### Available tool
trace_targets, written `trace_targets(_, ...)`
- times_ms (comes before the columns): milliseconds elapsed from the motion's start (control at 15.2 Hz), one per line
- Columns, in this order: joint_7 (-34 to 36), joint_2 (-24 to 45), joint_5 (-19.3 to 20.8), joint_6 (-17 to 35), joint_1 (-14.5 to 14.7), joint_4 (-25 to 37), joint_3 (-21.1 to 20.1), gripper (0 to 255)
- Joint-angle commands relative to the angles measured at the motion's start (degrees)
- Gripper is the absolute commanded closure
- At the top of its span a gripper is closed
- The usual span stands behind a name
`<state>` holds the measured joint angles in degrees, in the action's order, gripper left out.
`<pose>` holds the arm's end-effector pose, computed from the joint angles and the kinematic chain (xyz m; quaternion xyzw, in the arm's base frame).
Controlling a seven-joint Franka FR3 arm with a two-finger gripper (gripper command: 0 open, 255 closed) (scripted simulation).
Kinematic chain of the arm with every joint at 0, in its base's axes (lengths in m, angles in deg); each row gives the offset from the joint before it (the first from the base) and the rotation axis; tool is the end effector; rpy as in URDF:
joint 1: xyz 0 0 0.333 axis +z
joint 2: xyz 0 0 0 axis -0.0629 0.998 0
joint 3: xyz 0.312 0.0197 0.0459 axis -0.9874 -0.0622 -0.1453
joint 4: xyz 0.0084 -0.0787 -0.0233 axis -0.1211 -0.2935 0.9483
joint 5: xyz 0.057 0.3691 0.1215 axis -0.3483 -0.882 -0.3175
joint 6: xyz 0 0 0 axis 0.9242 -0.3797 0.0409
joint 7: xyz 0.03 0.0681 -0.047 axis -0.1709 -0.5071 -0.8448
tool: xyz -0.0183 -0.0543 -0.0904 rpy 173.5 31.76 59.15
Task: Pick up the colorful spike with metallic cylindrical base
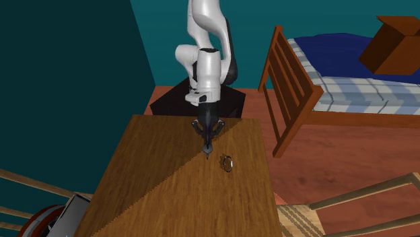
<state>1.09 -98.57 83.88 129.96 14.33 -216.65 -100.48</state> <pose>0.3195 0.3116 0.3841 -0.9160 -0.2922 -0.2652 0.0728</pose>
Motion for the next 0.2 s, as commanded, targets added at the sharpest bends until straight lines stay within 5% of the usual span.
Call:
trace_targets(0, -0.84, -1.44, -1.02, -2.04, 1.13, 0.56, 1.05, 255)
trace_targets(132, -0.90, -1.54, -1.09, -2.19, 1.20, 0.61, 1.12, 255)
